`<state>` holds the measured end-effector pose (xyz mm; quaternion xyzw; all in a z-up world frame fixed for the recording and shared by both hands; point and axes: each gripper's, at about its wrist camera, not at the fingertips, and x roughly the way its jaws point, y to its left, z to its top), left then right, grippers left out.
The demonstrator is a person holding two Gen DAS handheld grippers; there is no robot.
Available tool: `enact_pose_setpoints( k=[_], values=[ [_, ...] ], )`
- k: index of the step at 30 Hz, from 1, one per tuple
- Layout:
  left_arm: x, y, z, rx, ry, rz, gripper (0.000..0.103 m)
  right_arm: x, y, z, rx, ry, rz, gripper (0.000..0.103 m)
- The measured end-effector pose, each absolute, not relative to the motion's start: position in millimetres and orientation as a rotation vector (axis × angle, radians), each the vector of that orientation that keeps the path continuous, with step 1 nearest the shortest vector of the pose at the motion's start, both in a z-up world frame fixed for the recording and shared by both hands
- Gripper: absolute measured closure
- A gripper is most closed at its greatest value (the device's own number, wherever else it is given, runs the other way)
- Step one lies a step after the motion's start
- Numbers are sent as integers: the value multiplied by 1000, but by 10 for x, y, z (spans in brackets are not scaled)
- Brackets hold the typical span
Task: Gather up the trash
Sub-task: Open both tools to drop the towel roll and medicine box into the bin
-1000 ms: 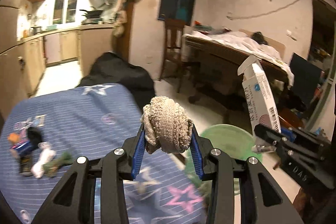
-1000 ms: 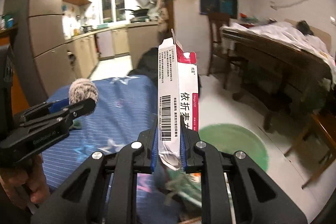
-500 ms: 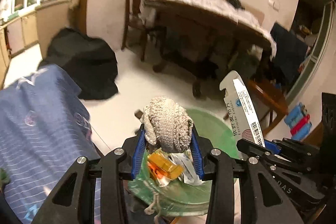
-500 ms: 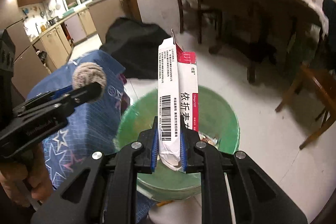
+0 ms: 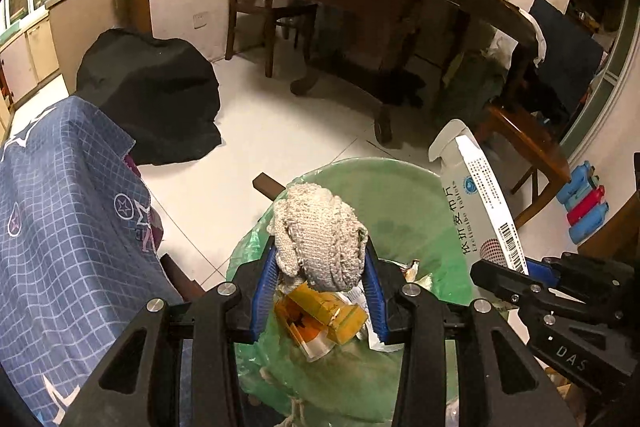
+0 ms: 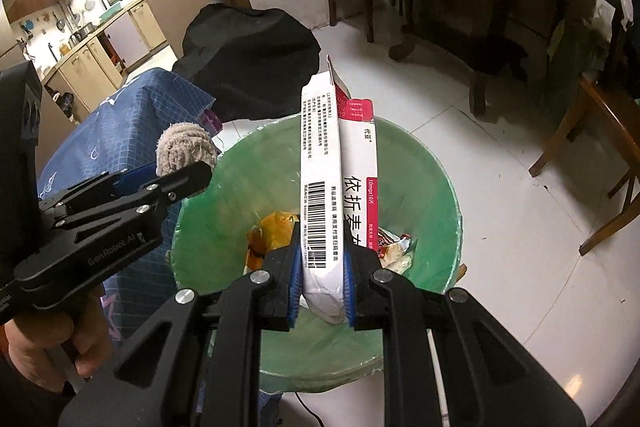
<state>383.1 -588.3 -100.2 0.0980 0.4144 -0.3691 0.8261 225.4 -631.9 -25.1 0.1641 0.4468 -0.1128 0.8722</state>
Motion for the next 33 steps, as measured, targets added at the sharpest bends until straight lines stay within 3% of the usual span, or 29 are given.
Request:
enact_pose_setpoints(
  k=[14, 16, 20, 24, 33],
  values=[
    [3780, -6002, -976, 224, 870, -805, 60, 2262, -6391, -266, 342, 921, -242, 86],
    [3789, -6003, -976, 225, 864, -790, 56, 2244, -6419, -268, 353, 915, -248, 85],
    [3823, -5968, -974, 224, 850, -764, 36, 2195, -6477, -264, 372, 899, -254, 77],
    [3839, -5945, -983, 228, 845, -755, 26, 2162, -6487, -240, 381, 883, -253, 73],
    [3822, -5889, -955, 227, 842, -748, 24, 2109, -6484, -189, 387, 862, -261, 65]
  ],
)
